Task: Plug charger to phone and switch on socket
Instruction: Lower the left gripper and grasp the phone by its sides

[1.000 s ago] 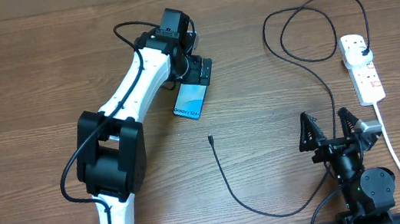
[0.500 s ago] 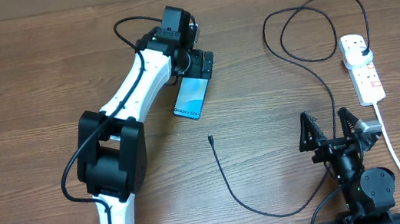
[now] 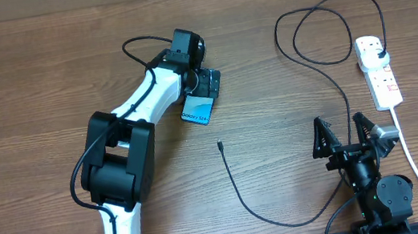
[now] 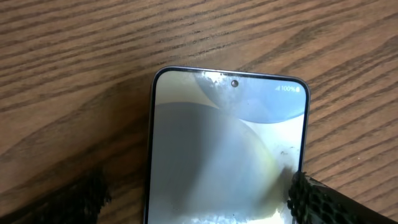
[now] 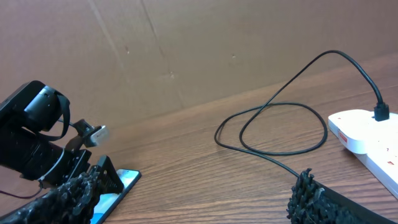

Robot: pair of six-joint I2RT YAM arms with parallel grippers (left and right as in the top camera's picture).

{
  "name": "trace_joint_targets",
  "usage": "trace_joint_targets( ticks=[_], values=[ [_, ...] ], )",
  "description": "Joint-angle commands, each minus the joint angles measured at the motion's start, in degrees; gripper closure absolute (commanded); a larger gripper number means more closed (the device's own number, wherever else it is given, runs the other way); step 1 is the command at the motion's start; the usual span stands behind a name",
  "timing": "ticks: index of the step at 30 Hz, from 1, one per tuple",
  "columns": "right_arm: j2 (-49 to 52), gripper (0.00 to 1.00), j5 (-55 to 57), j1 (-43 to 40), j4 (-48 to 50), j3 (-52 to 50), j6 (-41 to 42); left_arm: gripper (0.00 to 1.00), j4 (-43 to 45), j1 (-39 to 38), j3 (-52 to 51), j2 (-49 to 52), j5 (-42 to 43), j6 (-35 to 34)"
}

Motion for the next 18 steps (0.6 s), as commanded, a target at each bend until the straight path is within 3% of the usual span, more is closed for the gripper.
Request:
trace_joint_targets(
  ticks=[1, 18],
  values=[
    [-0.66, 0.00, 0.50, 0.24, 0.33, -0.59, -0.44, 0.01, -0.39, -0.42, -2.99, 1.27, 0.33, -0.22],
    [-0.66, 0.00, 0.50, 0.24, 0.33, -0.59, -0.44, 0.00, -1.07, -0.46, -3.32, 1.27, 0.31, -0.17]
  ],
)
